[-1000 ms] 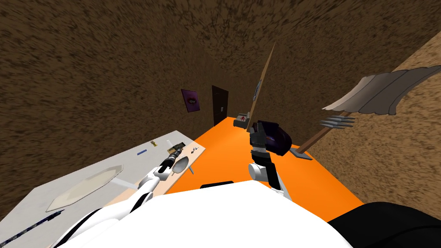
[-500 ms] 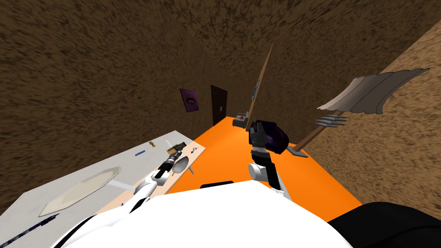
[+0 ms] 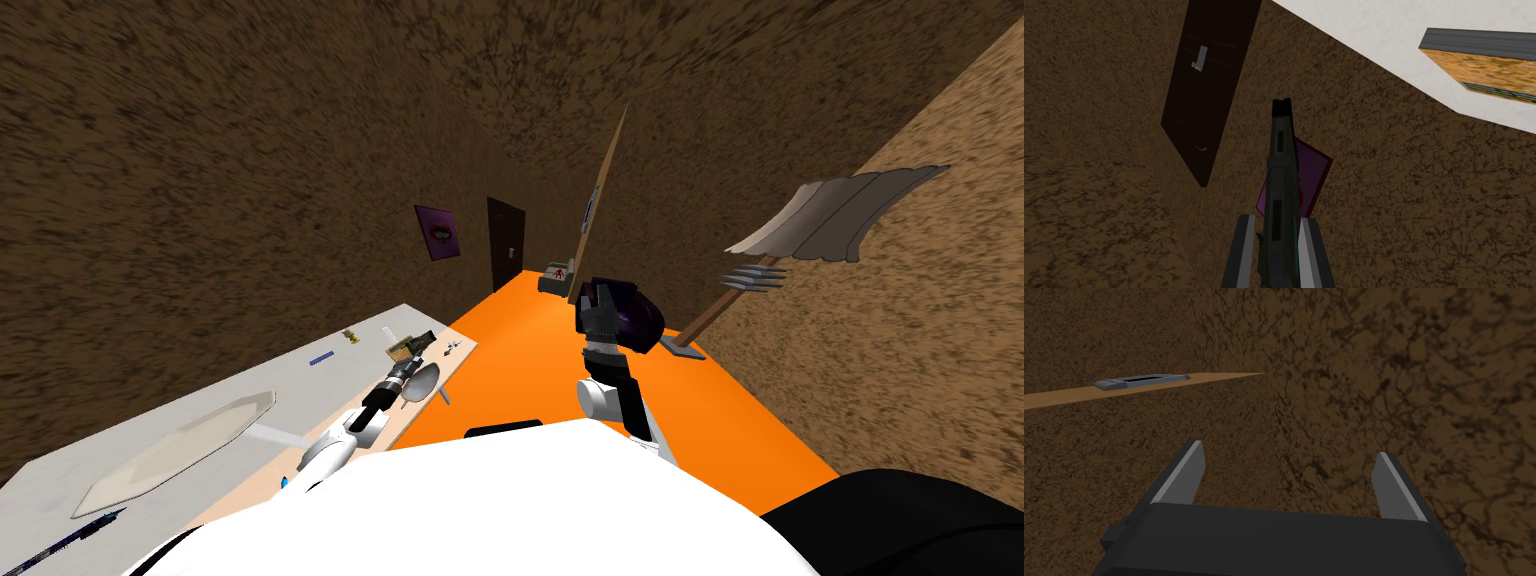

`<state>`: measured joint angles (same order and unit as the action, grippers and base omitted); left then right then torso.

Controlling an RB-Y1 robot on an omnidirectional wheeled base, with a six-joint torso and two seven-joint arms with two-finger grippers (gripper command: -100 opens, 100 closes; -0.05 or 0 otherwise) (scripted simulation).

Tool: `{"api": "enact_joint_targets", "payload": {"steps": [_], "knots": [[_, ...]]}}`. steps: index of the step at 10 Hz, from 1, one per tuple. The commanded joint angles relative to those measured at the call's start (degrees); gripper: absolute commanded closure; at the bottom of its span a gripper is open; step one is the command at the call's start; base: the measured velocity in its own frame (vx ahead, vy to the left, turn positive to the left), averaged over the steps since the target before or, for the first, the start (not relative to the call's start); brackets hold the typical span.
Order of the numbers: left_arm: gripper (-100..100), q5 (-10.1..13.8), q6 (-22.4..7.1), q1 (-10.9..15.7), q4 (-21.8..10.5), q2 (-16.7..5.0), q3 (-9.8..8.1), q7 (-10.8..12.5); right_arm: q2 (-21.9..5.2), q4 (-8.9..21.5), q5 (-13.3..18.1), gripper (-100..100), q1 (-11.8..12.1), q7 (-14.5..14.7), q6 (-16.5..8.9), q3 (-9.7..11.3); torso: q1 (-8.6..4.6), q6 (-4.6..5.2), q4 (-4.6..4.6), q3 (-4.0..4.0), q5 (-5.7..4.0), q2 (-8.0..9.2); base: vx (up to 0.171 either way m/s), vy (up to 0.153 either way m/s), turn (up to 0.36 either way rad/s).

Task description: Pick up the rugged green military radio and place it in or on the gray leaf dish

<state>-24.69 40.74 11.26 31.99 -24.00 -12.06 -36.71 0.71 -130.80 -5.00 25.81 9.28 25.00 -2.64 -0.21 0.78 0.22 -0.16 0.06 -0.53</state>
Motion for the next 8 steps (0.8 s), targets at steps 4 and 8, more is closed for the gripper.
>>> {"api": "enact_joint_targets", "payload": {"steps": [4,8], "knots": [[100,-1.3,6.5,-3.0,0.4,0.0,0.5,-3.3,0.0,0.0,0.0,0,0.0,0.0,0.0,0.0,-0.03,0.01,0.0,-0.02,-0.01,-0.03,-0.007,0.028,-0.044],[100,-1.9,11.4,-4.4,0.7,0.0,0.77,-4.7,0.0,0.0,0.0,0,0.0,0.0,0.0,0.0,0.04,-0.01,0.03,0.04,-0.01,0.06,-0.015,0.038,-0.031]]}}
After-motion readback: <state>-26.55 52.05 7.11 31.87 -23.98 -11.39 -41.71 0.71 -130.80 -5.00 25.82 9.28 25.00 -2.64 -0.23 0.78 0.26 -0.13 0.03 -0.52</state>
